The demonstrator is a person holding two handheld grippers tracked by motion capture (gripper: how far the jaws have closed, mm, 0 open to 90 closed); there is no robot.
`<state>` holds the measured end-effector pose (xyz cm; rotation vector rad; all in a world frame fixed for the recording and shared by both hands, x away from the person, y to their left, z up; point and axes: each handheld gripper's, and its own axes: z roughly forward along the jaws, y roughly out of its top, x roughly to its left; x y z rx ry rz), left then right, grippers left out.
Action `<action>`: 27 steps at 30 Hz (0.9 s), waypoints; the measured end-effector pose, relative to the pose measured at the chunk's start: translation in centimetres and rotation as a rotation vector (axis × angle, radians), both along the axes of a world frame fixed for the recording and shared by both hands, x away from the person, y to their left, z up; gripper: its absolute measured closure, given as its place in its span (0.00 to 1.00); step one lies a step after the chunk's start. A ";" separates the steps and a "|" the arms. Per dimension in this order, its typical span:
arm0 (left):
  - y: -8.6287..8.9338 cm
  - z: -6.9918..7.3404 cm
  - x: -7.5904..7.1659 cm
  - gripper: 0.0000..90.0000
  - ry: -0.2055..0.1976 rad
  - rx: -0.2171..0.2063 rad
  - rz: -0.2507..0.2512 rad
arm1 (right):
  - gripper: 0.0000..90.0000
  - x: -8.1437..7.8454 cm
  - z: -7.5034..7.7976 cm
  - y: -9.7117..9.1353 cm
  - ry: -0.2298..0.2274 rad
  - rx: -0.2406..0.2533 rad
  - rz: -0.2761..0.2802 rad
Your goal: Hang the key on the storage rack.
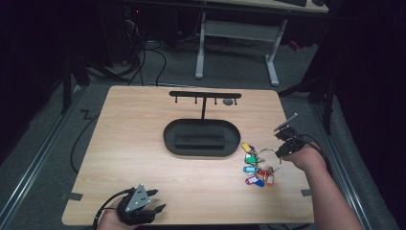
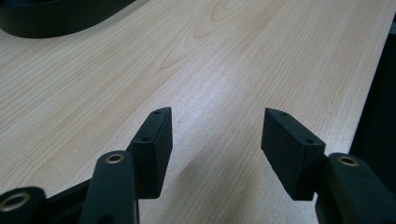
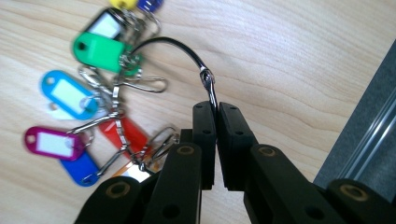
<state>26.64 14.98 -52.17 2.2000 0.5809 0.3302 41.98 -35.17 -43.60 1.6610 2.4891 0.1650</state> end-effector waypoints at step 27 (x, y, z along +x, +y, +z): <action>0.7 0.0 0.3 0.48 -0.002 -0.013 0.015 | 0.98 -2.6 7.3 3.6 -0.049 -0.018 0.140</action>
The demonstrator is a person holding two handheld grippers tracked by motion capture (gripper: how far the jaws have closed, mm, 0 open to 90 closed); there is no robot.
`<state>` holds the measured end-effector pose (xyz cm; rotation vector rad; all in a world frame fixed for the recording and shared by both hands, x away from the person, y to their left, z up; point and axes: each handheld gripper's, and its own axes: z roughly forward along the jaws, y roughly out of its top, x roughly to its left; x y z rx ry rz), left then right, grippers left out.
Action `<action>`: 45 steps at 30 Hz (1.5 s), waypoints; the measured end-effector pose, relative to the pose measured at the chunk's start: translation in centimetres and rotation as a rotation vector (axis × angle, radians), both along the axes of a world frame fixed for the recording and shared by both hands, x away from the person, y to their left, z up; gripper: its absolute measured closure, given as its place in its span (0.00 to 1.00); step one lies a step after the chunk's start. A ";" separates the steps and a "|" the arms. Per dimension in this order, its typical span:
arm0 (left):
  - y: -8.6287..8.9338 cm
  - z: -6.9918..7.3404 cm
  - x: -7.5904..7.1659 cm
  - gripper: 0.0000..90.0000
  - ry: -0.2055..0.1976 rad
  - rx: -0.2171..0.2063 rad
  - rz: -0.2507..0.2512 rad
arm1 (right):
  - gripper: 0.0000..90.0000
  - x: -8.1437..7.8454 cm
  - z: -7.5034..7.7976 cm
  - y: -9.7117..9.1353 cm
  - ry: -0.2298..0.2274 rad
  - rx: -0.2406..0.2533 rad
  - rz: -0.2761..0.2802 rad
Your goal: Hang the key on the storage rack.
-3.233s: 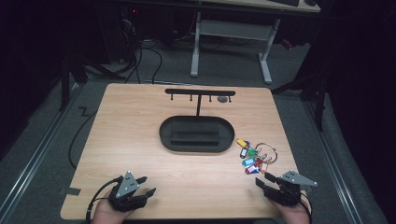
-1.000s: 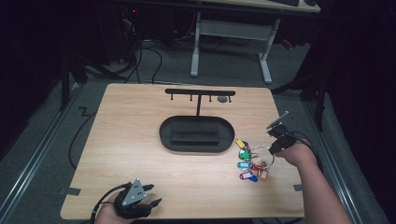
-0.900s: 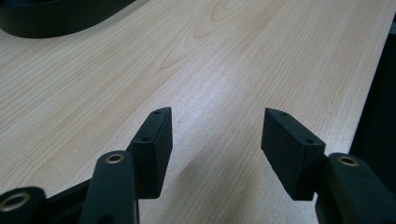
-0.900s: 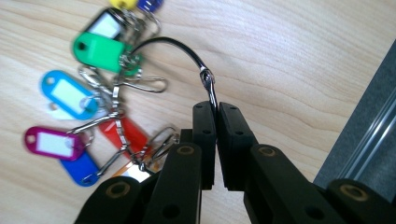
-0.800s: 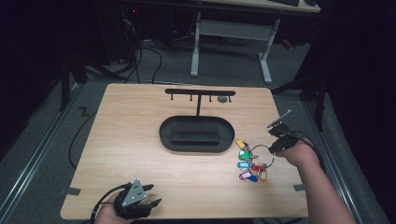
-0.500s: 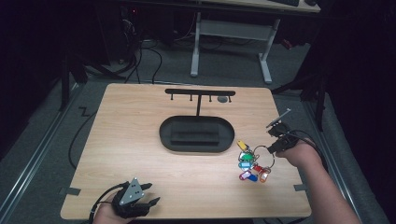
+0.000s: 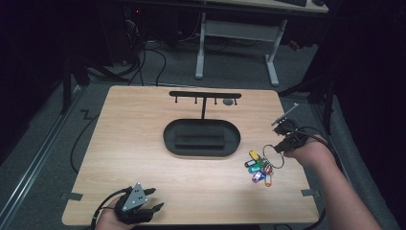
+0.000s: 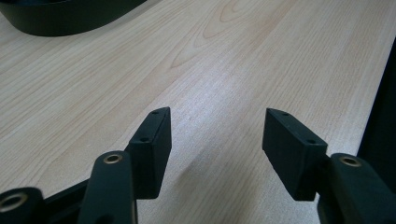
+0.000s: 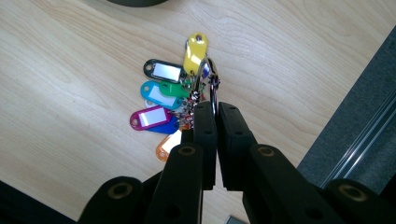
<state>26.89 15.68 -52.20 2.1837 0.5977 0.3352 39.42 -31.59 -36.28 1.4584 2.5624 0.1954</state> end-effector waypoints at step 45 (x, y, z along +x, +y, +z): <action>1.6 -0.2 0.7 0.48 -0.018 -0.017 0.104 | 0.98 1.1 7.7 3.8 -0.052 -0.008 0.067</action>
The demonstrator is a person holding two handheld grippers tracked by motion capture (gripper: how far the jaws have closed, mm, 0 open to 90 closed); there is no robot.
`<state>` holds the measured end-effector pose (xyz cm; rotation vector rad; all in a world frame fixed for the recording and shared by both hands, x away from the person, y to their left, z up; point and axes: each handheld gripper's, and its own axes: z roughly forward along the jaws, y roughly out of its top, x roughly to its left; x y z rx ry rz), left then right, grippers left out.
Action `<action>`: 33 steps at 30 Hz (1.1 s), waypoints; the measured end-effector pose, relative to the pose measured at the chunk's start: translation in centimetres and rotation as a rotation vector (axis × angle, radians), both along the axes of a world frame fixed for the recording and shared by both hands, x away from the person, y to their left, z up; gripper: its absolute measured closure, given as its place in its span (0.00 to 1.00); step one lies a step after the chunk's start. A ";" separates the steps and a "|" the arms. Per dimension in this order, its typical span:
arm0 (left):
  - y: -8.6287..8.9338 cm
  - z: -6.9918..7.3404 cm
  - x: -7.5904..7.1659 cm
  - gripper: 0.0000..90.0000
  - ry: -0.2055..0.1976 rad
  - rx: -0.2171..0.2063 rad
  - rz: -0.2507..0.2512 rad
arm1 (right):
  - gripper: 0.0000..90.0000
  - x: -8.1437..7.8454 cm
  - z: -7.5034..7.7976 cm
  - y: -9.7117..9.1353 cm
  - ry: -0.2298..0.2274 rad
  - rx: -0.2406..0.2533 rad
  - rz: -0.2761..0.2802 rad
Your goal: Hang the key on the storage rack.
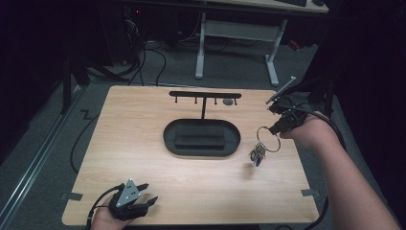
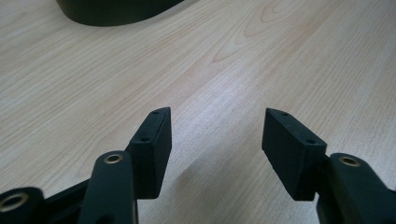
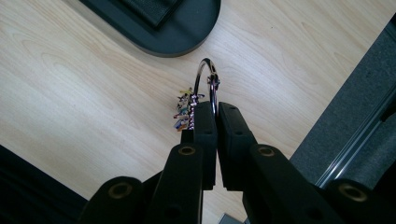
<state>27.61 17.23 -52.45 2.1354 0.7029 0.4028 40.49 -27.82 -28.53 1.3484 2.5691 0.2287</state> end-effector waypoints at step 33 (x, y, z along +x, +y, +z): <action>2.8 0.4 -2.0 0.49 -0.054 0.019 0.064 | 0.98 5.7 0.9 5.8 -0.042 0.017 0.066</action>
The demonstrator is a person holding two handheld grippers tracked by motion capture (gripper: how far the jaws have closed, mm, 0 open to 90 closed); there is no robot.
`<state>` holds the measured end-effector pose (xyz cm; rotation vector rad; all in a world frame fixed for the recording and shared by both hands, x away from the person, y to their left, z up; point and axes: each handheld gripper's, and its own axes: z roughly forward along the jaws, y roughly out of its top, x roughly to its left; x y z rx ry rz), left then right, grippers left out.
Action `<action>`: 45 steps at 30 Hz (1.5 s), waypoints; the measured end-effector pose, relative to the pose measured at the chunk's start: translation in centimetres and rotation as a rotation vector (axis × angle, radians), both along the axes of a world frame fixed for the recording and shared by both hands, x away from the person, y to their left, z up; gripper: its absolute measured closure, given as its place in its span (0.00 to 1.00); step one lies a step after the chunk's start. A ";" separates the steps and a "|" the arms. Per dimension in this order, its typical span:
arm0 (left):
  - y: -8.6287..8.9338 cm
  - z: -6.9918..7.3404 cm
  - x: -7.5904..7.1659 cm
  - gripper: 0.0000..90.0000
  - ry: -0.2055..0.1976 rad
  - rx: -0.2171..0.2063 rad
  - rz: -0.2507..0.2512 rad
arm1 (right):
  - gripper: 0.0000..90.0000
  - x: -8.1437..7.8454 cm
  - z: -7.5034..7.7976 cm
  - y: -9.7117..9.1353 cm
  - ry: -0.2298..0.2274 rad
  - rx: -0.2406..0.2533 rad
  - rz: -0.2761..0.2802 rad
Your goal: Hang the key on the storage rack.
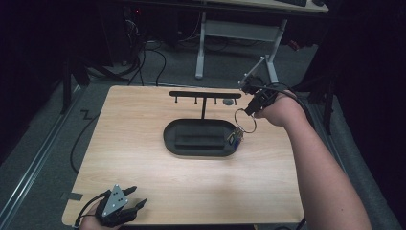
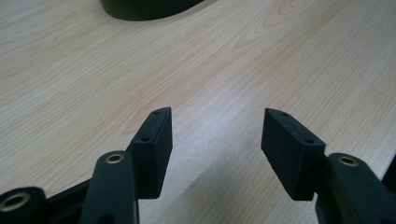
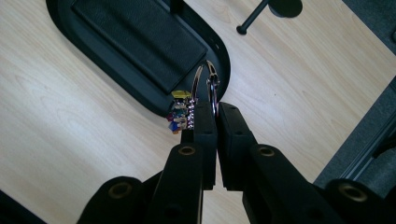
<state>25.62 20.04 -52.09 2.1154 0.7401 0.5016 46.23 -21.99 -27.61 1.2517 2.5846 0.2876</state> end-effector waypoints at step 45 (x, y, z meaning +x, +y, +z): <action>0.1 -0.4 -0.3 0.49 0.009 0.041 -0.009 | 0.97 6.8 -3.1 1.5 -0.020 -0.019 -0.007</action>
